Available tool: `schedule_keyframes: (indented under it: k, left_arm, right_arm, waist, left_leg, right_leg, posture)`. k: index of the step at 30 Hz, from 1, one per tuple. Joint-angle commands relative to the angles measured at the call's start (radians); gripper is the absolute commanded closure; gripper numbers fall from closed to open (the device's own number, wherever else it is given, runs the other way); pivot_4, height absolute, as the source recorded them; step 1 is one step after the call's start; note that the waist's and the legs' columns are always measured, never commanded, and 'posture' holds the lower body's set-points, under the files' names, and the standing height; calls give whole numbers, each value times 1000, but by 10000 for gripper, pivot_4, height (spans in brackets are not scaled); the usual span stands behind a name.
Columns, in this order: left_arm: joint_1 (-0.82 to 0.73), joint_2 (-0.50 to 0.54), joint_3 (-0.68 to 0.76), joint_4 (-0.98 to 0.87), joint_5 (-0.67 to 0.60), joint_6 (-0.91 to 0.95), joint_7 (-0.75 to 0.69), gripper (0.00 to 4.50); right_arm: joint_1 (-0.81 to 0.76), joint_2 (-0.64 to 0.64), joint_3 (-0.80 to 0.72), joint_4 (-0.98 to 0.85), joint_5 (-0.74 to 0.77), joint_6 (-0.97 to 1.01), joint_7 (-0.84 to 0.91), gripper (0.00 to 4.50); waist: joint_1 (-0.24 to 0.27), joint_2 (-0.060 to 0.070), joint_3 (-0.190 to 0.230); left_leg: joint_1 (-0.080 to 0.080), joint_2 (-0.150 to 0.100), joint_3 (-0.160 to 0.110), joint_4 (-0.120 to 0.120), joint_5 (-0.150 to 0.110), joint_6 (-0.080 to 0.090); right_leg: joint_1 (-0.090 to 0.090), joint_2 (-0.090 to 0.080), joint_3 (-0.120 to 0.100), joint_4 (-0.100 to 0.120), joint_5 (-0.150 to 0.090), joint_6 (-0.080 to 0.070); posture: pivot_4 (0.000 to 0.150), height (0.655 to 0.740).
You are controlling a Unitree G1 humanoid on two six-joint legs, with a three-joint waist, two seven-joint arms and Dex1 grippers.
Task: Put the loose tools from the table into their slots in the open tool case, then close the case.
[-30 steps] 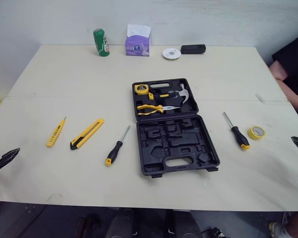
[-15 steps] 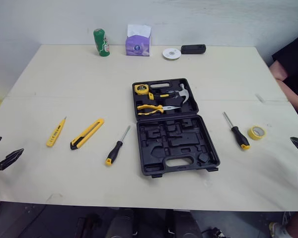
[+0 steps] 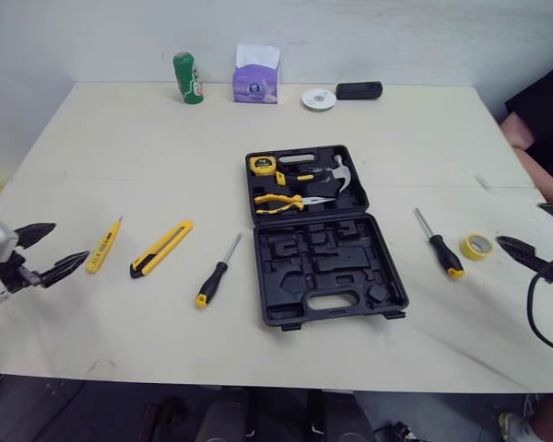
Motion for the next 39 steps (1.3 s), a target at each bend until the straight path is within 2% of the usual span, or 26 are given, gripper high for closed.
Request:
schedule_keyframes:
  k: [1, 8, 10, 13, 15, 16, 18, 19, 20, 21, 29, 39]
  left_arm:
    - [-7, -13, -67, -179, -21, 92, -9, 586]
    - [-185, -84, -264, -375, -1, 303, 57, 586]
    - [-210, -79, -334, -433, 43, 328, 50, 586]
    - [-269, -106, -375, -505, 21, 418, 69, 8677]
    - [-310, -137, -398, -526, 9, 476, 86, 19035]
    - [-325, -150, -418, -525, 21, 488, 90, 22912]
    - [-354, -186, -465, -496, 58, 506, 107, 33109]
    - [-367, -202, -484, -478, 71, 513, 117, 36451]
    - [-379, -220, -496, -462, 76, 522, 123, 43041]
    - [-398, -246, -508, -440, 80, 528, 130, 44718]
    - [-505, -377, -594, -256, 165, 485, 152, 44718]
    - [-562, -467, -611, -196, 217, 527, 207, 44718]
  right_arm:
    - [-89, -11, 43, -84, 28, 118, -5, 0]
    - [-245, 36, 212, -123, -13, 241, 13, 0]
    - [-268, 43, 250, -123, -17, 244, 54, 0]
    - [-294, 44, 300, -102, -54, 203, 79, 8113]
    - [-320, 64, 321, -72, -84, 175, 65, 18973]
    - [-333, 73, 333, -56, -98, 167, 61, 23162]
    - [-359, 95, 360, -23, -134, 138, 49, 34278]
    - [-368, 104, 369, -10, -148, 129, 43, 38263]
    - [-377, 113, 377, 0, -162, 120, 36, 44231]
    - [-386, 122, 386, 9, -174, 118, 27, 45000]
    - [-480, 189, 465, 125, -282, 79, -17, 45000]
    - [-565, 267, 500, 300, -342, -16, -39, 45000]
  waist:
    - [-1, 0, 0]
    - [8, 0, 0]
    - [14, 0, 0]
    - [21, 0, 0]
    - [26, 0, 1]
    - [27, 0, 1]
    - [27, 0, 1]
    - [27, 0, 1]
    - [27, 0, 1]
    - [27, 0, 1]
    - [26, -1, 1]
    - [25, -1, 1]
  left_leg:
    - [-1, 0, 0, 2, 0, 0]
    - [-4, 1, -3, 8, 0, 0]
    - [-6, 1, -3, 11, 0, 1]
    - [-7, 0, -1, 11, -1, 2]
    - [-8, 0, -1, 13, -1, 2]
    - [-8, 1, -2, 13, -1, 2]
    - [-7, 0, -2, 15, -1, 3]
    - [-7, 0, -2, 15, -1, 3]
    - [-6, 0, -2, 15, -1, 3]
    - [-7, 1, -2, 15, -1, 3]
    - [-7, 2, -2, 15, -1, 2]
    - [-8, 3, -2, 17, -1, 2]
  right_leg:
    - [0, 0, 0, 0, 0, 0]
    - [0, 1, 1, 1, 0, 0]
    - [0, 2, 0, 1, 0, 0]
    - [0, 6, 0, 0, 0, 1]
    - [0, 7, 0, -1, 1, 1]
    - [0, 7, 0, -1, 1, 1]
    - [1, 7, 0, 0, 1, 2]
    - [1, 8, 0, 0, 1, 2]
    - [1, 8, 0, 0, 1, 2]
    - [1, 8, 1, 0, 1, 2]
    - [1, 12, -1, 0, 2, 2]
    - [1, 12, 0, 0, 2, 2]
  posture:
    - [1500, 7400]
    - [1500, 7400]
    - [1500, 7400]
    - [1500, 7400]
    - [1500, 7400]
    - [1500, 7400]
    - [1500, 7400]
    - [1500, 7400]
    - [1500, 7400]
    - [1500, 7400]
    - [1500, 7400]
    - [1500, 7400]
